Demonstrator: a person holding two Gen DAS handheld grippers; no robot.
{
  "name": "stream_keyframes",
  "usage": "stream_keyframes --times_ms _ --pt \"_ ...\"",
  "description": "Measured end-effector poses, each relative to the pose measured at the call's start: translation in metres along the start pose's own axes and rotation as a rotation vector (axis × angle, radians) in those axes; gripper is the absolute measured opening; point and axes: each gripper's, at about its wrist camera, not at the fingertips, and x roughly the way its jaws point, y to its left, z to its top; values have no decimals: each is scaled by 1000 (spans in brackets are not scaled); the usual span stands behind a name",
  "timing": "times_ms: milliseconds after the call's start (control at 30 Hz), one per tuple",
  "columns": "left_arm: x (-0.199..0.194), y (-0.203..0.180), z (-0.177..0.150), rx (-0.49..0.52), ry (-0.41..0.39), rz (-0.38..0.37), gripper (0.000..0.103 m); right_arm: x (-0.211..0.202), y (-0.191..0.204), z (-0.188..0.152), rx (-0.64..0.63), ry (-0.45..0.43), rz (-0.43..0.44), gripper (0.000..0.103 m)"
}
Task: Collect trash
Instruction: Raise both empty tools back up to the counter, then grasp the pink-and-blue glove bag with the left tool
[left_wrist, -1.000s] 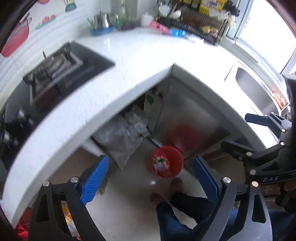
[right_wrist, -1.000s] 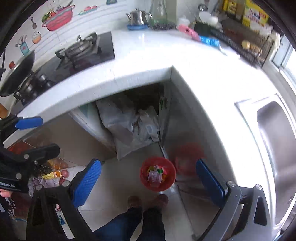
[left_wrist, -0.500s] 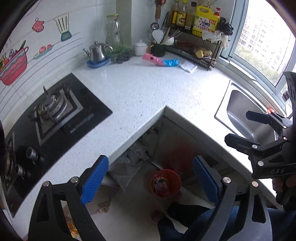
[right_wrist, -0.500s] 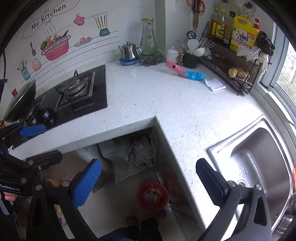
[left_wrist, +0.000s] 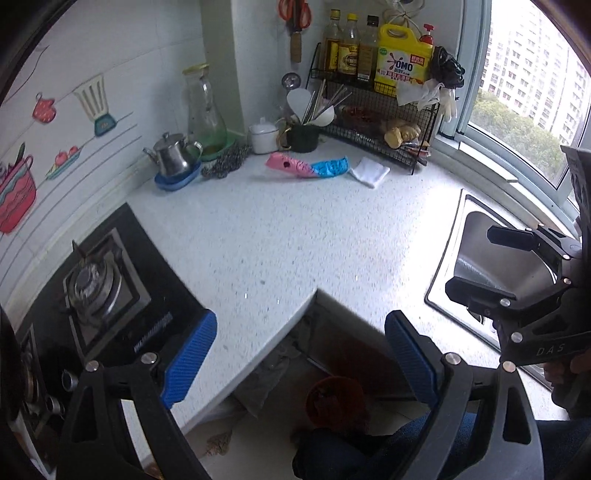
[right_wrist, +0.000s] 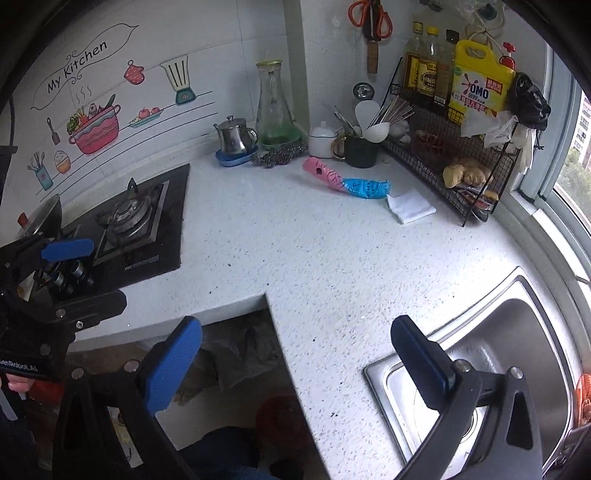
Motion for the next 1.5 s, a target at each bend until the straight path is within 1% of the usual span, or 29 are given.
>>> stream_keyframes --times_ms 67,233,300,400,500,567,767,933,1100,1267,1367,1500 --pt "8 -1 15 23 -7 2 91 3 -7 9 14 -9 -1 102" --pt "37 0 55 83 -13 -31 91 21 -22 31 48 -18 -23 102" --pt "50 1 70 119 -10 -53 91 31 -28 41 77 -21 -46 102" --pt "75 5 103 191 -3 -81 91 48 -38 58 140 -19 -76 102" --pt "100 9 136 256 1 -131 91 62 -45 77 201 -30 -113 102" --pt "118 11 158 298 5 -162 91 74 -51 87 237 -22 -139 102" --pt "175 12 207 409 66 -244 91 108 -74 109 365 22 -205 102" --pt "229 3 241 494 113 -310 91 138 -99 126 445 66 -250 102" --pt "283 -9 258 591 161 -337 91 176 -124 138 503 120 -278 102" --pt "331 -20 265 675 210 -347 91 205 -145 139 549 166 -308 102" --pt "350 -20 264 699 232 -354 91 216 -156 135 570 194 -316 102" --pt "368 -16 262 705 260 -357 91 226 -164 132 579 230 -319 102"
